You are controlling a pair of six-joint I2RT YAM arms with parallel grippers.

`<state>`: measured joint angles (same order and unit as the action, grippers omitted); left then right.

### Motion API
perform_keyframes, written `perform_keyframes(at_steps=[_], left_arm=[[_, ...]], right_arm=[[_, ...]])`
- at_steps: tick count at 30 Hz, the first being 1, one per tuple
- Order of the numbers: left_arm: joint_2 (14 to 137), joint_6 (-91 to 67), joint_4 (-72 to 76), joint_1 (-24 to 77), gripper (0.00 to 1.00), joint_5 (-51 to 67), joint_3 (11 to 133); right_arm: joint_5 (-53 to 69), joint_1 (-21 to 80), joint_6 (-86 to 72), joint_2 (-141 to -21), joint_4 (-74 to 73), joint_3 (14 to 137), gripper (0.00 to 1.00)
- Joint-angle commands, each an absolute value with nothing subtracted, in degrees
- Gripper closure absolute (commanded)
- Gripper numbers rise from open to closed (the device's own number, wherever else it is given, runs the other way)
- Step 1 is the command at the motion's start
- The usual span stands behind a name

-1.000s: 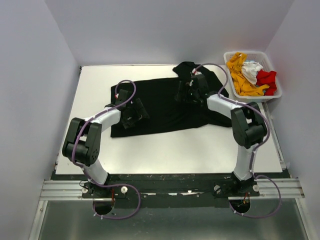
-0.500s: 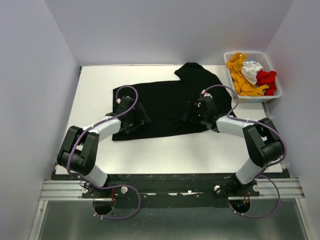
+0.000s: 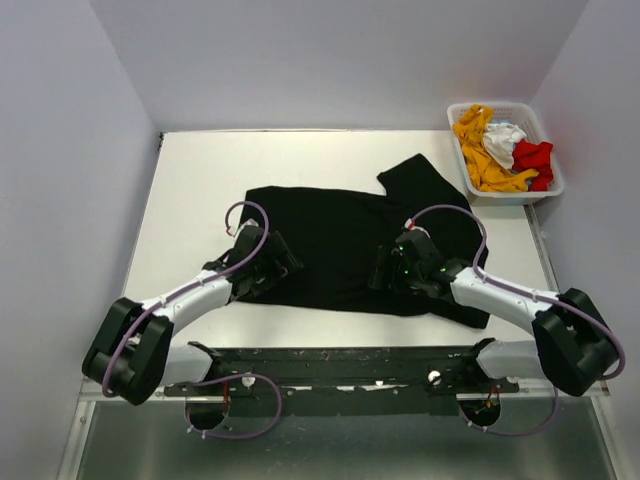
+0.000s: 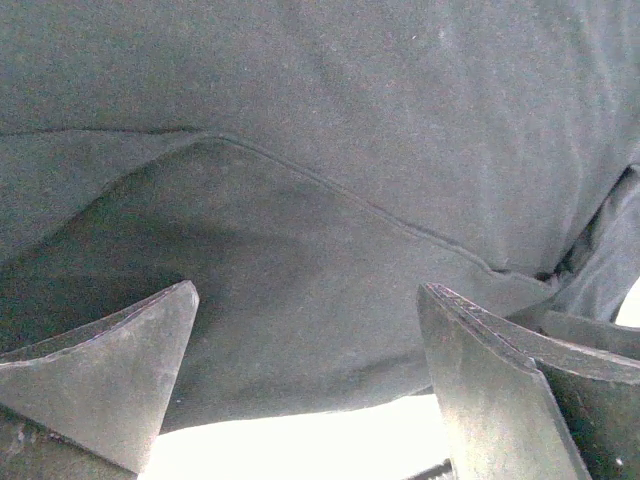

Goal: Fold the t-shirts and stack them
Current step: Fold the flattened tshirt in 1/3 of the way, then grab the side of the flattened tshirt furthest away from the robot with both arms

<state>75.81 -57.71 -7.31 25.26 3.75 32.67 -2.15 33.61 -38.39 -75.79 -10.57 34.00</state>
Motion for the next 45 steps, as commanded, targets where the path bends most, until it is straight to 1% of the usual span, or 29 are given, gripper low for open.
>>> perform_keyframes(at_steps=[1,3,6,11,15,20,25,29,33,40,45], left_arm=[[72.0,-67.4,-22.5,31.0,0.01,2.7,21.7],[68.0,-68.7,-22.8,33.3,0.01,2.8,19.7],[61.8,-73.6,-28.8,36.3,0.01,0.5,19.4],[55.1,-80.6,-35.3,41.4,0.01,-1.3,18.6],[53.5,-84.7,-40.1,45.1,0.01,-2.6,19.4],[53.6,-85.0,-45.5,47.0,0.01,-9.4,24.7],[55.4,-86.6,-54.7,46.9,0.01,-17.0,30.8],[56.2,-89.0,-59.3,46.8,0.01,-21.5,32.1],[55.2,-90.4,-59.3,46.1,0.01,-25.5,31.0],[53.0,-82.2,-43.0,42.2,0.01,-28.4,29.0],[53.3,-78.8,-40.6,37.4,0.01,-30.6,31.2]], right_arm=[[1.6,37.8,-42.2,-72.7,-30.2,29.7,0.0],[2.0,38.1,-42.6,-70.1,-32.0,29.0,0.0],[4.7,38.3,-42.5,-67.5,-31.7,28.3,0.0],[3.1,38.4,-43.1,-67.0,-33.9,29.4,0.0],[-1.5,38.5,-44.5,-65.1,-35.4,30.3,0.0],[-8.3,38.4,-46.0,-62.1,-35.5,30.7,0.0],[-9.5,38.4,-46.8,-61.3,-35.4,30.1,0.0],[-9.8,38.4,-47.1,-61.6,-35.0,30.0,0.0],[-9.9,38.4,-47.0,-62.1,-34.8,30.0,0.0],[-10.4,38.4,-47.0,-60.6,-34.8,29.8,0.0],[-11.2,38.4,-47.4,-60.5,-34.8,29.7,0.0]])
